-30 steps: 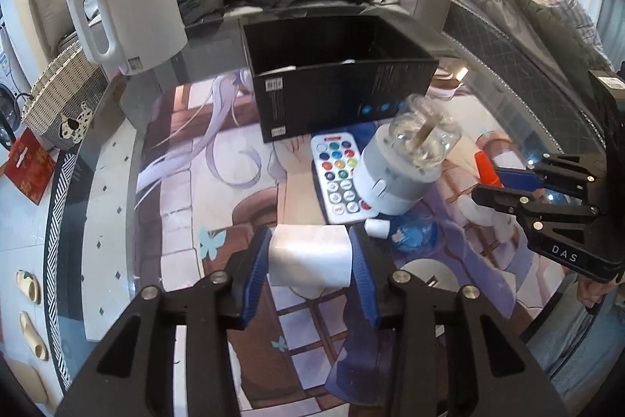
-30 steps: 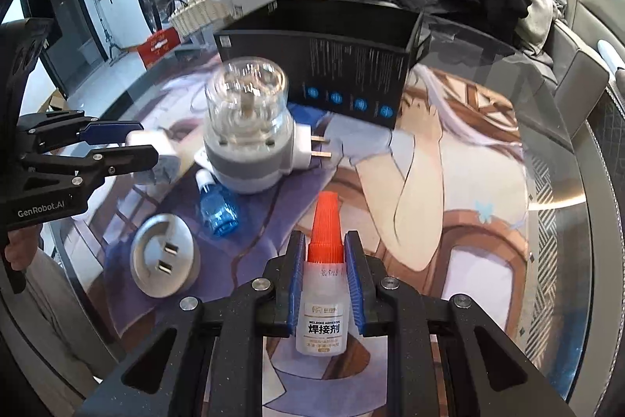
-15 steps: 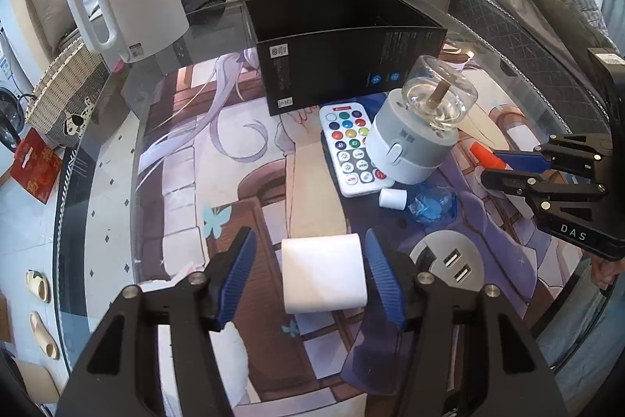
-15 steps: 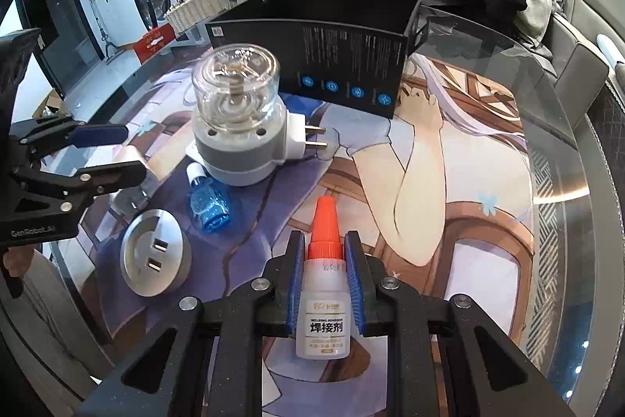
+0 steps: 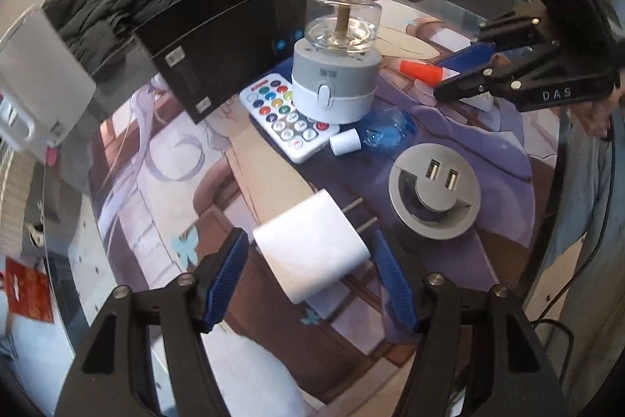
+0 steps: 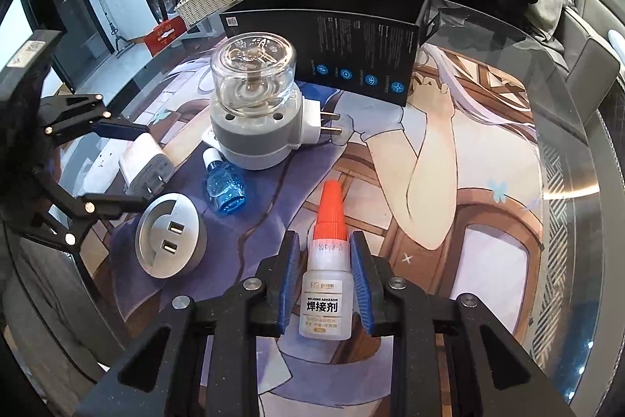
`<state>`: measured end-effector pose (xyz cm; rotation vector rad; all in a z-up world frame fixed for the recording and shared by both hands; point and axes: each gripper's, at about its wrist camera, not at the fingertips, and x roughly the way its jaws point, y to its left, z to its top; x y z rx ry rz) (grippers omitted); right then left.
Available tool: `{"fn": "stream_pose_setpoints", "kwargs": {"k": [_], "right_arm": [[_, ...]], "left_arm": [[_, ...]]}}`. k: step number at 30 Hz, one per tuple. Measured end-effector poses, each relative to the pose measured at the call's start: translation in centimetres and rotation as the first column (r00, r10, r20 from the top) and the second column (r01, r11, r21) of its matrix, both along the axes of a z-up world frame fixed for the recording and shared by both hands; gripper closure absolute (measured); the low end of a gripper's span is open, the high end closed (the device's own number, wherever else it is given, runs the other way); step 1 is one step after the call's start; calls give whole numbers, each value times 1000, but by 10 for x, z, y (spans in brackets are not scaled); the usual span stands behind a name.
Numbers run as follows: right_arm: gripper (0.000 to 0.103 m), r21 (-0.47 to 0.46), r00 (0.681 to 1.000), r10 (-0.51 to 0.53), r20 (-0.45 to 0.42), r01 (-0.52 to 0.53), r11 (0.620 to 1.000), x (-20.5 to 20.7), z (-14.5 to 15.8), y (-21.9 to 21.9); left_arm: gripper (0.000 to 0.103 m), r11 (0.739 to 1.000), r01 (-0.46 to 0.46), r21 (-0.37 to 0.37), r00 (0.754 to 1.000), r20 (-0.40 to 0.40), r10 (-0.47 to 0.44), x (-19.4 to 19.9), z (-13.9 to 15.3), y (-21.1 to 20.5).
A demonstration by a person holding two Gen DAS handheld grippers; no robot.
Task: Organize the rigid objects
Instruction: 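Close left gripper on white charger while right gripper grasps glue bottle, then adjust left gripper grip on white charger while right gripper holds glue bottle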
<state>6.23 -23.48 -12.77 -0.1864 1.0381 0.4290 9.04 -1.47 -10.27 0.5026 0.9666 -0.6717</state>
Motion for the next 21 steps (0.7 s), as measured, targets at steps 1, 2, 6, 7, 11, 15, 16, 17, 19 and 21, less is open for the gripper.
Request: {"fn": "stream_pose_setpoints", "kwargs": {"k": [1,2,6,7,11,15,16,17,19,21], "right_arm": [[76,2,1000,0,0,0,1000,0,0,0],[76,2,1000,-2,1,2,1000,1,0,-1],[76,-1,1000,-4,-2,4,1000,3,-2,-1],[76,-1,1000,-4,-3,4,1000,3,-2,0],[76,-4,1000,-4,-3,4,1000,2,-2,-2],[76,-14,1000,-6,-2,6,1000,-1,-1,-5],[76,-16,1000,-5,-3,5,1000,-1,-1,-6],[76,-18,1000,-5,-2,5,1000,-2,-1,-7],[76,-25,1000,-5,1,5,1000,-4,-1,-7],[76,-41,1000,8,2,-8,999,-7,-2,-4]], "left_arm": [[36,1000,-1,4,1000,18,0,3,1,-2],[36,1000,-2,3,999,35,2,6,2,-3],[37,999,-37,8,999,40,36,16,-2,-5],[42,999,-44,1,998,36,44,18,-1,-6],[55,994,-108,-19,994,2,108,20,1,-3],[58,980,-200,-21,980,-14,200,13,2,3],[58,972,-235,-30,972,-27,234,10,4,4],[58,969,-243,-36,970,-32,242,7,5,3],[55,971,-233,-43,972,-33,232,-1,6,1],[50,975,-218,-40,976,-30,217,-7,6,1]]}}
